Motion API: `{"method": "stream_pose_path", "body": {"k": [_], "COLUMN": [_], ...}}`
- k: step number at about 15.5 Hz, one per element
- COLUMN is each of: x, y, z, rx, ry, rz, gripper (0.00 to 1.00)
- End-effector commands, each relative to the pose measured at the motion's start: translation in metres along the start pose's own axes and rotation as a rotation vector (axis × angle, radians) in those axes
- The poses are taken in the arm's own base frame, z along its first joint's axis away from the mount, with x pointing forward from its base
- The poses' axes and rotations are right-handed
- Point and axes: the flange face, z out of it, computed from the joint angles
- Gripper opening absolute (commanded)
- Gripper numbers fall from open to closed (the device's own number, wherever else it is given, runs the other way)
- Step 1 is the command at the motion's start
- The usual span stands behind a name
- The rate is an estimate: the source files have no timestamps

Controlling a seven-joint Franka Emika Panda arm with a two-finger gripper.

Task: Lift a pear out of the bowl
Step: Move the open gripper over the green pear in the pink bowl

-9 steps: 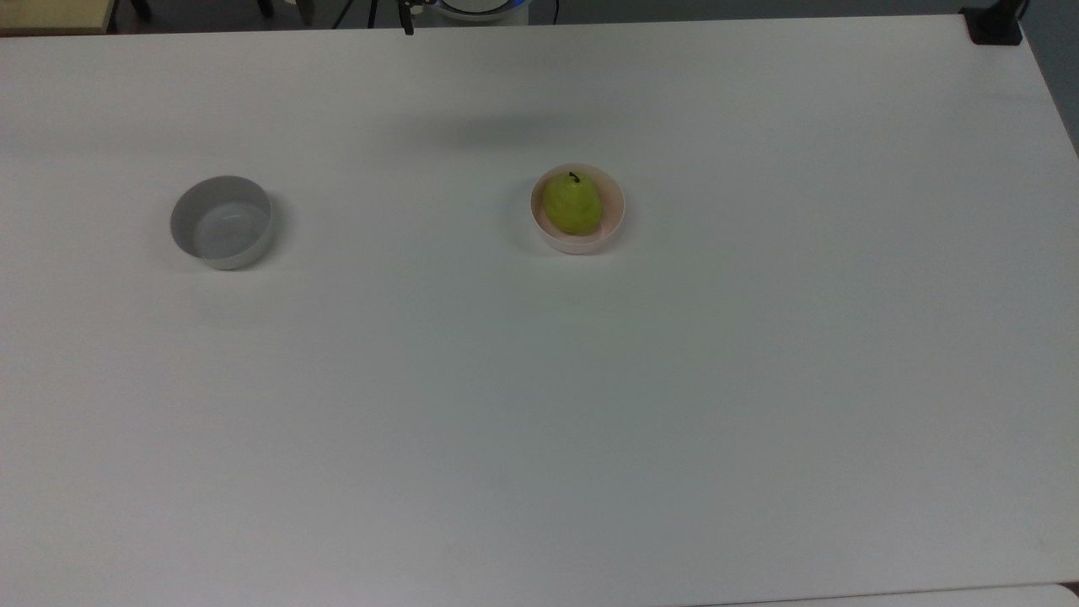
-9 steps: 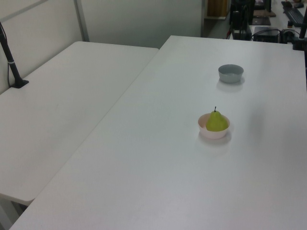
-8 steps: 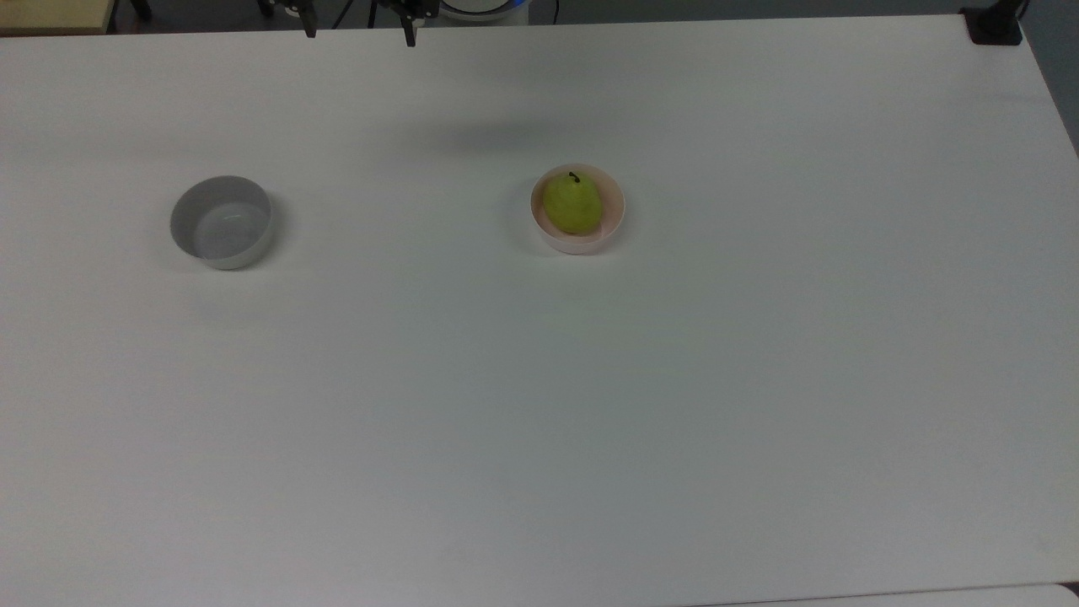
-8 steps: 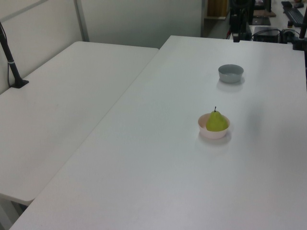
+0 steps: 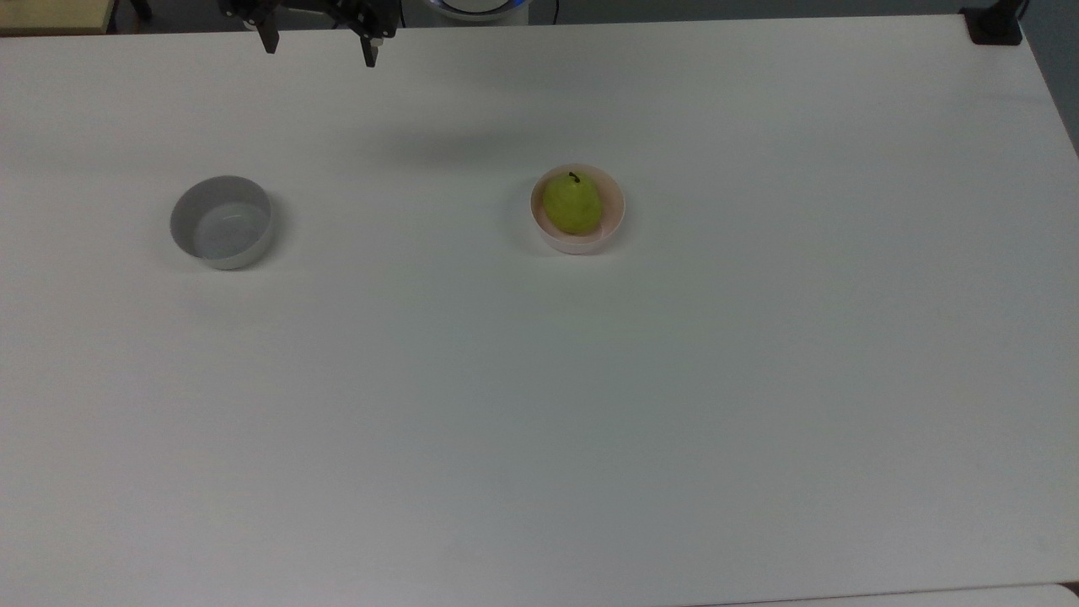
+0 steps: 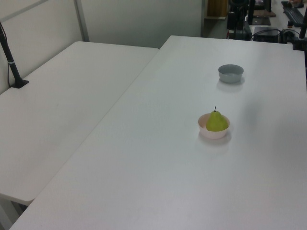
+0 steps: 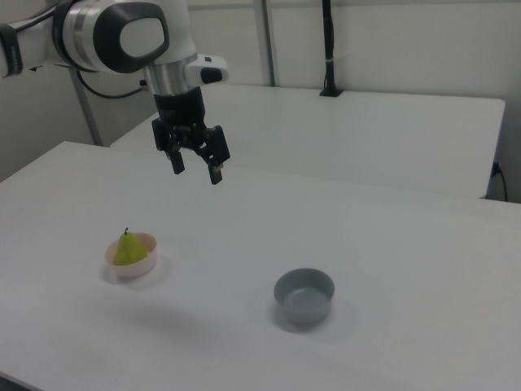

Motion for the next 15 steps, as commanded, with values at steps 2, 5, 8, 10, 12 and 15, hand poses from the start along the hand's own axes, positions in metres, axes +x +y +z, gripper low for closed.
{"method": "stream_pose_path", "body": {"k": [2, 5, 8, 10, 12, 15], "x": [0.004, 0.005, 0.008, 0.008, 0.005, -0.004], "y": [0.008, 0.004, -0.008, -0.054, -0.091, -0.153], "z": [-0.004, -0.003, 0.002, 0.002, 0.001, -0.001], "rx": [0.017, 0.017, 0.016, 0.016, 0.021, 0.044], "ry": [0.026, 0.026, 0.016, 0.016, 0.017, 0.019], "rz": [-0.053, -0.06, -0.081, -0.158, -0.22, -0.323], "gripper": [1.0, 1.0, 1.0, 1.0, 1.0, 1.0]}}
